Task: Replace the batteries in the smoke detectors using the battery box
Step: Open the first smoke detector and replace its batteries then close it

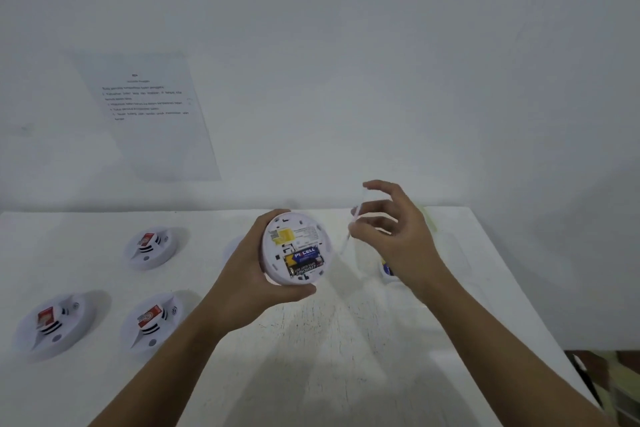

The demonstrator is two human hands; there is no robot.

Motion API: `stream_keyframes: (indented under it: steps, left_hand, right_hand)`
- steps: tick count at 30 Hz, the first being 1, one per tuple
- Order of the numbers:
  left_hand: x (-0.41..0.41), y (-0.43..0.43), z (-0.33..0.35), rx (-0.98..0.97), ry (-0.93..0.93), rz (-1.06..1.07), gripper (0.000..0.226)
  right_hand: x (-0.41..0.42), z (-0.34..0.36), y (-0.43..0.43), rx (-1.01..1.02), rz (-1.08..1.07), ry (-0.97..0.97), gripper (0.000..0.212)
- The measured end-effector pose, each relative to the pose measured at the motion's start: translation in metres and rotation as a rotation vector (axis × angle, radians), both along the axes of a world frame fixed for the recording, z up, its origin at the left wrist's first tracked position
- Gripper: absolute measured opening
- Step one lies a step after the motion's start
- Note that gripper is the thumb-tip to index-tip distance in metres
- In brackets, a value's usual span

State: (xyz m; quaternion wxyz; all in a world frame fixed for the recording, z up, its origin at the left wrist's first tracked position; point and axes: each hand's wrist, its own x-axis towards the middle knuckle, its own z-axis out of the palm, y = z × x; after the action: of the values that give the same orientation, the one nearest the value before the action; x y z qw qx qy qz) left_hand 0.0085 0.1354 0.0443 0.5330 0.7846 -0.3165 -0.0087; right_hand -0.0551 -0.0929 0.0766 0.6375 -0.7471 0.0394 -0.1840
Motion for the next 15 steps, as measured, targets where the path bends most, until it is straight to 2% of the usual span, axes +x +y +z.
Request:
stream_keyframes:
  steps: [10,13,15]
  left_hand:
    - [-0.011,-0.026,-0.024,0.027,0.119,-0.064,0.096]
    - [-0.012,-0.028,-0.03,0.028,0.138,-0.05,0.098]
    - [-0.013,-0.025,-0.031,0.031,0.134,-0.026,0.1]
  right_hand:
    - [-0.052,-0.041,-0.059,0.031,-0.013,0.085,0.043]
    - [-0.053,-0.054,-0.054,-0.095,0.073,0.085,0.029]
    - [-0.052,-0.065,-0.043,-0.227,0.128,0.069,0.03]
